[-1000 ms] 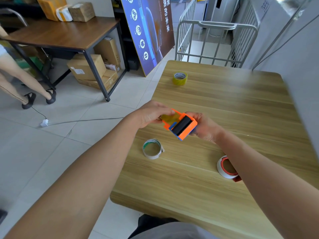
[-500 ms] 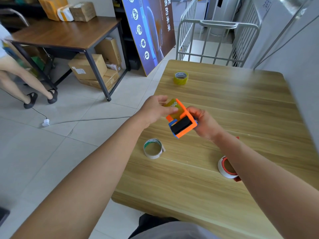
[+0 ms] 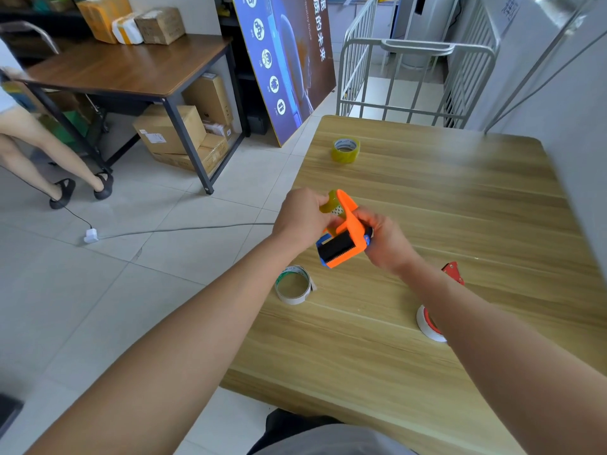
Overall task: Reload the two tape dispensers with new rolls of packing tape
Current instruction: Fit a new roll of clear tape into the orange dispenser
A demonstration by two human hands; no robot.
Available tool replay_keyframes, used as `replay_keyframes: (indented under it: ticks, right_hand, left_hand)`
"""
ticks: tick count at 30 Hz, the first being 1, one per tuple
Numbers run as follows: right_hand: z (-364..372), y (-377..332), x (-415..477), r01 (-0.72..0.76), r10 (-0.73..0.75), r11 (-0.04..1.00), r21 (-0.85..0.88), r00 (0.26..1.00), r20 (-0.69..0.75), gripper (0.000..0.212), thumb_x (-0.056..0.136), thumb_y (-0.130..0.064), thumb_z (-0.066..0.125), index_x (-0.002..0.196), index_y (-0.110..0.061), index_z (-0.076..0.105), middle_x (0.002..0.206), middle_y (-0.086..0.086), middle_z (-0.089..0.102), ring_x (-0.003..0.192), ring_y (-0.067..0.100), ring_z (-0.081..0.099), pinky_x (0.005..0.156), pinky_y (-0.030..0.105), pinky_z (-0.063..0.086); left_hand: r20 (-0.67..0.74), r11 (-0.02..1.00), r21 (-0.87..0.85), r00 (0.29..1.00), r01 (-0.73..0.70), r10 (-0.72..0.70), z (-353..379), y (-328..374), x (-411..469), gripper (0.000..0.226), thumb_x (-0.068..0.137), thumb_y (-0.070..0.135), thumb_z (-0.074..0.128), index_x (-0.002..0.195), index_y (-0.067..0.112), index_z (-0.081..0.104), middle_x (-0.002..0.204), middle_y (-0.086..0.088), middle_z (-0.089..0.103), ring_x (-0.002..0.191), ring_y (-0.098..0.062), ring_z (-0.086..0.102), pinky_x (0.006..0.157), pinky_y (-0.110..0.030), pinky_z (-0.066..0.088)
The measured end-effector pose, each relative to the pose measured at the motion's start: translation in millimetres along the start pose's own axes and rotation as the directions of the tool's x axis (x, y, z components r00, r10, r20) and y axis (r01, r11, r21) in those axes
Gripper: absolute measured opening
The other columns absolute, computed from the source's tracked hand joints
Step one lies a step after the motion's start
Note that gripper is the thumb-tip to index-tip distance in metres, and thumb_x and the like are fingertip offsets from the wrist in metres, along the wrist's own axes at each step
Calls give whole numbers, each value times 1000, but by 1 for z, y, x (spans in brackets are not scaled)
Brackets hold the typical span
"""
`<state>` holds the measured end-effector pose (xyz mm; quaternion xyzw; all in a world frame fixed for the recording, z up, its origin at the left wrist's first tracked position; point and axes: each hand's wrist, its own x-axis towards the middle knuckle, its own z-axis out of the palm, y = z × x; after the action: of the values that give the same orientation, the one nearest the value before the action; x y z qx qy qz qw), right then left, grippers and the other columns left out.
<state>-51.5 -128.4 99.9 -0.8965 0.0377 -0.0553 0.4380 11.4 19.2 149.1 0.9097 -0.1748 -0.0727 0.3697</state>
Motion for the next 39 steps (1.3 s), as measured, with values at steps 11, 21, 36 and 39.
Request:
replay_keyframes:
  ticks: [11,21,36,39]
  right_hand:
    - [-1,-6,0,20,-8,993,117,995,-104,26,79,13,52,94,-4,64,93,16,69,83,30,61,78,35,48]
    - [5,-9,2,116,-121,991,-68,989,-87,20,75,12,59,90,-2,61,83,22,65,82,36,59,77,24,43]
    - [10,-2,1,47,-44,999,20,994,-97,16,75,7,62,87,-3,58,80,17,63,68,23,50,68,36,46]
    - [9,-1,-1,42,-39,999,31,994,-101,18,74,7,63,84,-8,59,74,7,60,68,15,49,65,32,44]
  left_hand:
    - [-39,941,-338,999,-36,24,-8,2,6,39,79,19,71,116,10,65,119,-3,64,107,-17,61,85,-15,48]
    - [522,396,-666,774,633,-358,-17,3,19,19,87,25,57,99,11,55,79,-3,61,74,-17,57,77,-33,45]
    - [495,366,-745,830,558,-257,-11,4,12,22,90,-2,46,112,2,48,85,-14,59,74,-22,59,70,-36,51]
    - [495,396,-738,837,547,-234,-11,2,11,16,89,-3,45,102,3,52,86,-13,60,75,-21,60,69,-33,52]
